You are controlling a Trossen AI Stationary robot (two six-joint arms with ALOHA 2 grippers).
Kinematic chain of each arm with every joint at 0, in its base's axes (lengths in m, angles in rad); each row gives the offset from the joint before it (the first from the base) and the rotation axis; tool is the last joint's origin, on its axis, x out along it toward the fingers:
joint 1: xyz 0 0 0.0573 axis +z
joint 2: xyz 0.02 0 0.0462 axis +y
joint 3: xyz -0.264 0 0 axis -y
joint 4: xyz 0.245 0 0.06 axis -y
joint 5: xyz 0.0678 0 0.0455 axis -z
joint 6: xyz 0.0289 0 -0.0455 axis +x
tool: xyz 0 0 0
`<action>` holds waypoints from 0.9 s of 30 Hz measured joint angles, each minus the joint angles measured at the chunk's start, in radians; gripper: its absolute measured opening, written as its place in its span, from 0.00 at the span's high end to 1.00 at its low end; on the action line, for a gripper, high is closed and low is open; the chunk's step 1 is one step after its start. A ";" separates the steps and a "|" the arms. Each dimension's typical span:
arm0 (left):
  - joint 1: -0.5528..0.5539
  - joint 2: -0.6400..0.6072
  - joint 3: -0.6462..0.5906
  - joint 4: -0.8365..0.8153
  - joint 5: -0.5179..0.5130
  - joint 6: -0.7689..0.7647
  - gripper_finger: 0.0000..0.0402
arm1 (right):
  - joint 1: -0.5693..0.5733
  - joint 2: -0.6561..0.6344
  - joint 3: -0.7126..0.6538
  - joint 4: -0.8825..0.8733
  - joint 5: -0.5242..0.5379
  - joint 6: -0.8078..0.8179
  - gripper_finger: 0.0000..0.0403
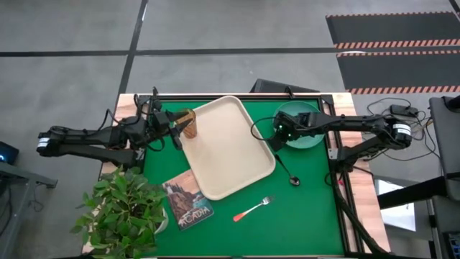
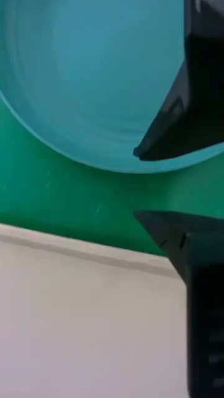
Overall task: Pick and place plate/cup/fork/spoon on tray
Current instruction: Put the green plate on the white serving tray
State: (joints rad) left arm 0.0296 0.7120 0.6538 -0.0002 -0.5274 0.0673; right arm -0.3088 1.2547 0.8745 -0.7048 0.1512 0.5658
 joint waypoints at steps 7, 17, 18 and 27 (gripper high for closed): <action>0.001 -0.007 -0.001 0.037 0.000 0.002 0.74 | 0.000 0.068 -0.014 0.017 0.009 -0.012 0.54; 0.001 -0.010 -0.002 0.038 0.000 0.041 0.74 | 0.000 0.172 -0.015 0.042 0.061 -0.027 0.57; 0.001 -0.009 -0.002 0.038 0.000 0.044 0.74 | 0.000 0.181 -0.015 0.041 0.061 -0.027 0.58; 0.001 -0.006 -0.004 0.036 0.000 0.045 0.74 | 0.000 0.225 -0.015 0.042 0.060 -0.026 0.73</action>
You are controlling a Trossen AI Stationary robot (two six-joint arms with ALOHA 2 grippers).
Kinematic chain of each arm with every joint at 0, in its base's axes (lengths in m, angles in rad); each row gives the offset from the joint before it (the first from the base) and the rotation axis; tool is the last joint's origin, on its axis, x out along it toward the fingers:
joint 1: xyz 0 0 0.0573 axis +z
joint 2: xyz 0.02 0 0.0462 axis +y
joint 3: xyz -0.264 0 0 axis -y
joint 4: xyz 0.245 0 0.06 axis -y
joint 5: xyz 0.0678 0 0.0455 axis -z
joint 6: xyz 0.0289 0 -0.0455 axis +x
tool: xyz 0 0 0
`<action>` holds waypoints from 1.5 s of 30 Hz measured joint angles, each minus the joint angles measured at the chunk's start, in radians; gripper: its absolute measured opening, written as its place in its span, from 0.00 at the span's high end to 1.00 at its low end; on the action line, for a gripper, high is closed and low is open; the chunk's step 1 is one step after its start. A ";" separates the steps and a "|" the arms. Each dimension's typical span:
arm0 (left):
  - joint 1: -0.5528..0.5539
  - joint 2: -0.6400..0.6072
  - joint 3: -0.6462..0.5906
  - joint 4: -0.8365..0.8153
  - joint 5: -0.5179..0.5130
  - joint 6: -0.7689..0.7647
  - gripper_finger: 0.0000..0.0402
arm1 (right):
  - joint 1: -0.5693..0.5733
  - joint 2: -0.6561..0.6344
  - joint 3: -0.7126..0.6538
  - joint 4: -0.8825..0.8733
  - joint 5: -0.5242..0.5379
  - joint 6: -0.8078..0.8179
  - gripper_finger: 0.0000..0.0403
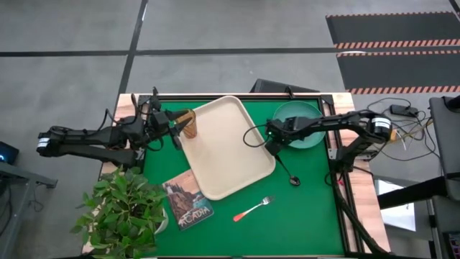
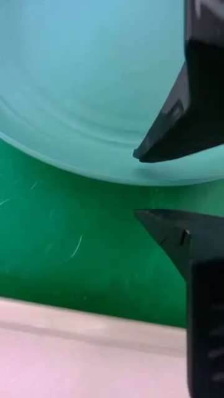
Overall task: Pick and place plate/cup/fork/spoon on tray
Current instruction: Put the green plate on the white serving tray
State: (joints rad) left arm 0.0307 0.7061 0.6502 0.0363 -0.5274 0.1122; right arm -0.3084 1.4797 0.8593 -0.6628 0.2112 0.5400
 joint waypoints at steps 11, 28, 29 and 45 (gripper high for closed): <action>0.000 -0.002 -0.001 0.009 0.000 0.001 0.74 | 0.000 -0.023 0.000 -0.018 0.005 -0.005 0.96; 0.000 0.001 0.000 0.009 0.000 0.001 0.74 | 0.035 -0.231 0.092 -0.041 0.044 -0.017 0.98; 0.000 0.000 0.000 0.009 0.000 0.001 0.74 | 0.042 -0.228 0.113 -0.041 0.045 -0.021 0.98; 0.000 0.001 -0.001 0.008 0.000 0.001 0.74 | 0.238 0.009 0.477 -0.097 0.038 -0.297 0.98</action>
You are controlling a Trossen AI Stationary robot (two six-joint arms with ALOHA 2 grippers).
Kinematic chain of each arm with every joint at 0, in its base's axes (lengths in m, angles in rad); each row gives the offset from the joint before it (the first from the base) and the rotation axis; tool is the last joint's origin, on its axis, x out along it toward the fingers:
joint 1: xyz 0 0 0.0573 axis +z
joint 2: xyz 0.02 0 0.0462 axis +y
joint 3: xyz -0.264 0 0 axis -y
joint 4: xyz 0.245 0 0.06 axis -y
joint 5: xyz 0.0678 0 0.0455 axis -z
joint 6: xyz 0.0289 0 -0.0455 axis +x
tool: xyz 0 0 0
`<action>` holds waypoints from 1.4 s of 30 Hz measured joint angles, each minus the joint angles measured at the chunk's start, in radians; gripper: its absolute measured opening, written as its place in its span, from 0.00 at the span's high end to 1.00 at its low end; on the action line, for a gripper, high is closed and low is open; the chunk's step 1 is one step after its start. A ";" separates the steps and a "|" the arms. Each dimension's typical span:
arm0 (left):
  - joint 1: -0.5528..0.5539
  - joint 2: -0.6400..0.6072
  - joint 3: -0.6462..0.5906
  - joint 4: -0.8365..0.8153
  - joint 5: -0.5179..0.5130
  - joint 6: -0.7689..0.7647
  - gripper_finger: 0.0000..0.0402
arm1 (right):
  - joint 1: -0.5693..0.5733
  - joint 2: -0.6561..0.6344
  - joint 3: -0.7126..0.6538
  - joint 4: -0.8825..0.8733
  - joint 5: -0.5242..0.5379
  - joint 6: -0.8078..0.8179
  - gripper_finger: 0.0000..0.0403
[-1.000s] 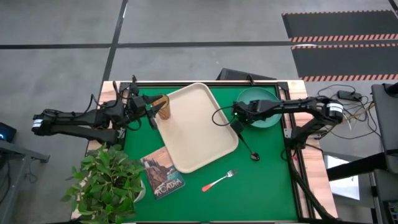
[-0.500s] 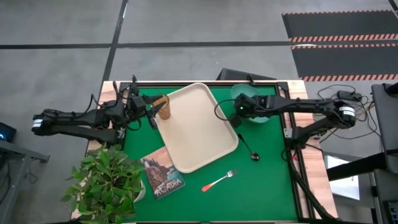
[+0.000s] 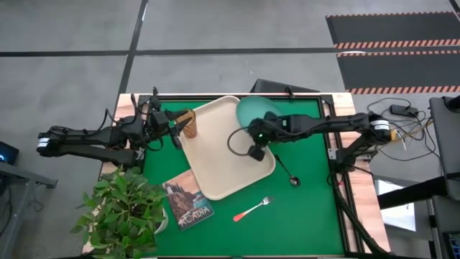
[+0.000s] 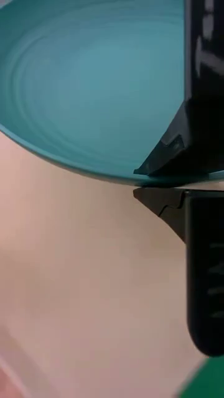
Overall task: Pick and place plate/cup/fork/spoon on tray
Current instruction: Put the green plate on the white serving tray
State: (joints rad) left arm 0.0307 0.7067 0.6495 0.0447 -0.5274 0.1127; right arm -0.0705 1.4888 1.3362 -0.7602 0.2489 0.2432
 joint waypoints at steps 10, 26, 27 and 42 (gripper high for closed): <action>0.000 -0.005 0.000 0.000 0.000 0.000 0.74 | 0.107 0.173 0.121 0.018 -0.039 -0.265 0.98; 0.000 -0.005 0.000 0.001 0.000 0.000 0.74 | 0.253 0.382 0.159 0.198 0.008 -0.501 0.98; 0.000 -0.005 0.000 0.000 0.000 0.000 0.74 | 0.257 0.390 0.159 0.200 0.014 -0.506 0.98; 0.000 -0.006 0.000 0.000 0.000 0.000 0.74 | 0.262 0.484 0.160 0.229 0.007 -0.495 0.98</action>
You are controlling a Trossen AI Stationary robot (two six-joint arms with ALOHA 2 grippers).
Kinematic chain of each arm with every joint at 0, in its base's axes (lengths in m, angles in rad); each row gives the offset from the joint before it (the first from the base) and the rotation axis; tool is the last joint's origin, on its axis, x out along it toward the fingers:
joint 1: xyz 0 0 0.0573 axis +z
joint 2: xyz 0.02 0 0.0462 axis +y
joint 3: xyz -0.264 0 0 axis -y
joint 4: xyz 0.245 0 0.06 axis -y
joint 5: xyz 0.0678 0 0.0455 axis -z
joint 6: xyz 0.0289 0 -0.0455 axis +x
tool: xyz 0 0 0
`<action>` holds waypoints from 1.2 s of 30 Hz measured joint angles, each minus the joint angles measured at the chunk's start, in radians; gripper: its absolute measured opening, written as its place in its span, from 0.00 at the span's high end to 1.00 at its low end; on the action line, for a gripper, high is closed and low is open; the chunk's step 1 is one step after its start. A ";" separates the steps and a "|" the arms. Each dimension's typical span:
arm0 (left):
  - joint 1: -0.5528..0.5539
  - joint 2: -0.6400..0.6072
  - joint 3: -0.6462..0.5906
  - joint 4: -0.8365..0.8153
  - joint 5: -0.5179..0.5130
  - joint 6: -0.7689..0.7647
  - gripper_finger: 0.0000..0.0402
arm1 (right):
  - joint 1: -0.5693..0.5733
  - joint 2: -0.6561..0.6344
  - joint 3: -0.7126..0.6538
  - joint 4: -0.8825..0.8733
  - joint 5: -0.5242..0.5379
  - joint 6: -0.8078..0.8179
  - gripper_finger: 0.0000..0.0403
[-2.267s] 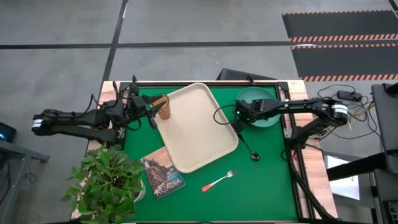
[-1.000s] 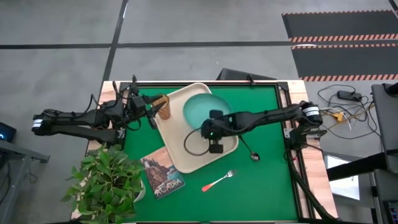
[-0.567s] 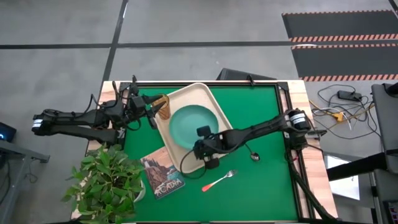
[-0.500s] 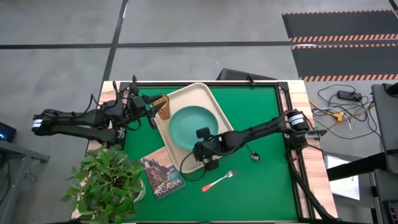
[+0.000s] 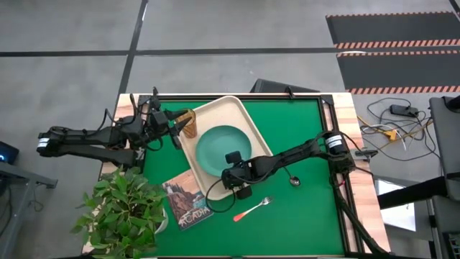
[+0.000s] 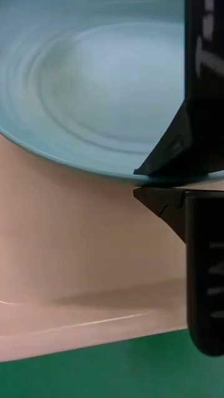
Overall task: Pick and place plate/cup/fork/spoon on tray
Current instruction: Put the green plate on the white serving tray, then put the orange fork on the white serving tray
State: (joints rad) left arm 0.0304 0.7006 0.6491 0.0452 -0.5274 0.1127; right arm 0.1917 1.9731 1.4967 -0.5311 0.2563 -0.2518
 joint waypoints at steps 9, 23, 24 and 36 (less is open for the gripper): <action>0.000 0.000 0.000 0.000 0.000 0.000 0.74 | 0.000 0.006 0.000 0.006 -0.085 0.063 0.95; 0.000 0.000 0.000 0.000 0.000 0.000 0.74 | 0.007 -0.018 0.037 -0.090 -0.163 0.199 0.63; 0.000 0.000 0.000 0.000 0.000 0.000 0.74 | 0.007 -0.026 0.043 -0.111 -0.163 0.214 0.62; 0.000 0.003 -0.001 0.000 0.000 0.000 0.74 | 0.054 -0.199 0.039 -0.245 -0.187 0.533 0.61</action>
State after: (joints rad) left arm 0.0307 0.7036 0.6479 0.0452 -0.5274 0.1123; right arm 0.2458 1.7737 1.5360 -0.7764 0.0698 0.2810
